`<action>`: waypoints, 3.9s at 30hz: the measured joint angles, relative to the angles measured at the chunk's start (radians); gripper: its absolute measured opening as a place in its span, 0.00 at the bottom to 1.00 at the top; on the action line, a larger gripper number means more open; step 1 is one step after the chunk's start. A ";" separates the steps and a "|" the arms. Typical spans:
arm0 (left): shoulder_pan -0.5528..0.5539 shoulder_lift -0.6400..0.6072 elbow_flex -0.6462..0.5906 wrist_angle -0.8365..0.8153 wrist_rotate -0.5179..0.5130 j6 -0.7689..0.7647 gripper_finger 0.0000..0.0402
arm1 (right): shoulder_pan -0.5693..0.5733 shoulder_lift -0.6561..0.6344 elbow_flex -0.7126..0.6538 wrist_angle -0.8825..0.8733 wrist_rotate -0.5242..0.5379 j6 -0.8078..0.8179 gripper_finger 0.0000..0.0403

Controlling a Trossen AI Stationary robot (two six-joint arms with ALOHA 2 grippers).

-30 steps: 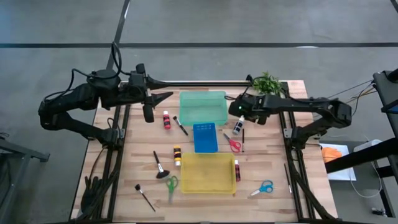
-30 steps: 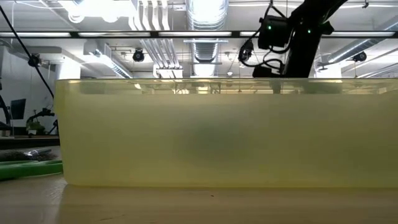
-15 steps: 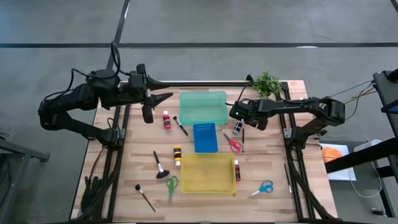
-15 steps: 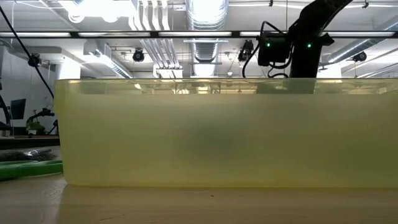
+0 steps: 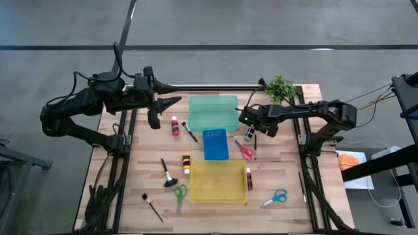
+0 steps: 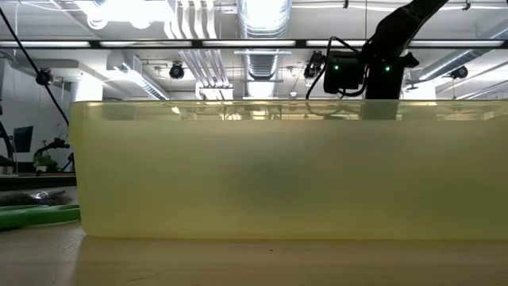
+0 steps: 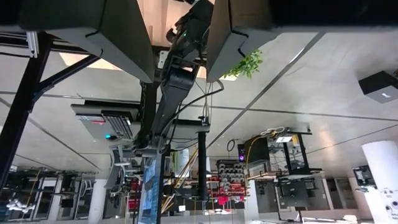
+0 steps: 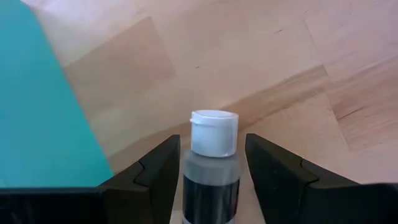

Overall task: Pick & Place Paint Supplies
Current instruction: Put the gray paint bottle into the blue bin

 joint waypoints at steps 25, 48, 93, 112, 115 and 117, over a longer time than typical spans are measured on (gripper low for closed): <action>-0.002 0.000 0.000 0.000 0.000 -0.003 0.38 | -0.037 0.081 0.000 0.040 -0.028 -0.035 0.44; -0.003 0.000 0.000 -0.033 0.000 -0.031 0.38 | 0.056 -0.143 0.000 0.081 0.193 -0.160 0.29; -0.091 0.520 0.324 -0.213 0.422 0.506 0.50 | 0.395 -0.369 0.017 1.063 -0.618 -0.805 0.29; -0.139 0.525 0.332 -0.230 0.518 0.525 0.50 | 0.394 -0.106 0.376 0.847 -0.863 -0.941 0.29; -0.155 0.514 0.331 -0.239 0.497 0.526 0.50 | 0.389 -0.095 0.385 0.845 -0.866 -0.943 0.29; -0.159 0.512 0.332 -0.258 0.497 0.525 0.50 | 0.385 -0.089 0.386 0.843 -0.867 -0.943 0.29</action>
